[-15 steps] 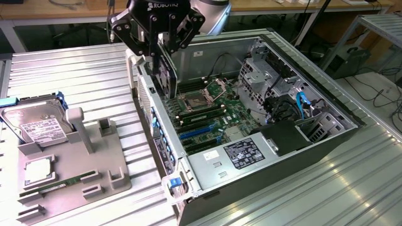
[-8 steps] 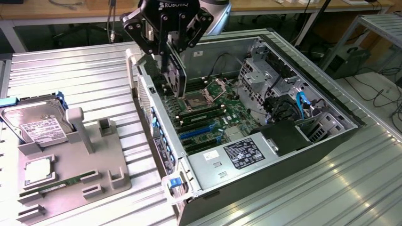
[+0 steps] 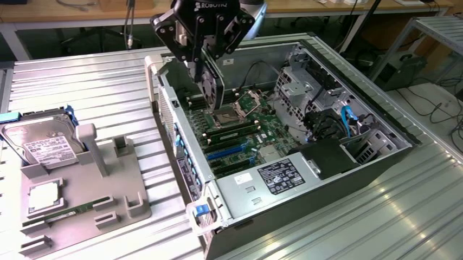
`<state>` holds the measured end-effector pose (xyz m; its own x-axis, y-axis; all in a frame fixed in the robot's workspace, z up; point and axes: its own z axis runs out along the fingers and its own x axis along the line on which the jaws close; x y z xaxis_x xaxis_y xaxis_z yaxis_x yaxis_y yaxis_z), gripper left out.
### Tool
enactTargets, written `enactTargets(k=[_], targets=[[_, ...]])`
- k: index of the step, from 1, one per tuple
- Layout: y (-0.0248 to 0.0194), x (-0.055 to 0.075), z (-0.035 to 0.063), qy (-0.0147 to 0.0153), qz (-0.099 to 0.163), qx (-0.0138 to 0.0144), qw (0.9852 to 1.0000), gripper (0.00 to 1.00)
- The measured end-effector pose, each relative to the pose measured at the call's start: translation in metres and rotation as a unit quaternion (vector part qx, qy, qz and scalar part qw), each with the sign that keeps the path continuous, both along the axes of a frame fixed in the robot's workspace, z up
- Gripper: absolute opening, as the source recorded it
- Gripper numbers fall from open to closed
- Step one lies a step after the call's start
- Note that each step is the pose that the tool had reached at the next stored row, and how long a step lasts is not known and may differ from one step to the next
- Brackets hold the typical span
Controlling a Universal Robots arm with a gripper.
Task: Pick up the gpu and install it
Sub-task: 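Pick up the gpu and move the gpu toward the slot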
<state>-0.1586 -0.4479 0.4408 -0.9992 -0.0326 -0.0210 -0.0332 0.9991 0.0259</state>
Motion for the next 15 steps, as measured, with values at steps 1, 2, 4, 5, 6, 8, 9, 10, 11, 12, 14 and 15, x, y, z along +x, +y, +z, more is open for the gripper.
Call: enactTargets(k=[1,2,4,5,6,8,9,10,11,12,14,15], targets=[[0.0000,0.001,0.0000,0.0000,0.000,0.0000,1.0000,0.28],[0.0000,0.003,0.0000,0.0000,0.000,0.0000,1.0000,0.28],[0.0000,0.006,0.0000,0.0000,0.000,0.0000,1.0000,0.28],[0.0000,0.008,0.0000,0.0000,0.000,0.0000,1.0000,0.28],[0.0000,0.010,0.0000,0.0000,0.000,0.0000,1.0000,0.28],[0.0000,0.014,0.0000,0.0000,0.000,0.0000,1.0000,0.28],[0.0000,0.016,0.0000,0.0000,0.000,0.0000,1.0000,0.28],[0.0000,0.019,0.0000,0.0000,0.000,0.0000,1.0000,0.28],[0.0000,0.022,0.0000,0.0000,0.000,0.0000,1.0000,0.28],[0.0000,0.024,-0.0001,0.0000,0.000,0.0000,1.0000,0.28],[0.0000,0.029,-0.0001,0.0000,0.000,-0.0001,1.0000,0.28],[0.0000,0.032,-0.0002,0.0000,0.000,-0.0003,1.0000,0.28]])
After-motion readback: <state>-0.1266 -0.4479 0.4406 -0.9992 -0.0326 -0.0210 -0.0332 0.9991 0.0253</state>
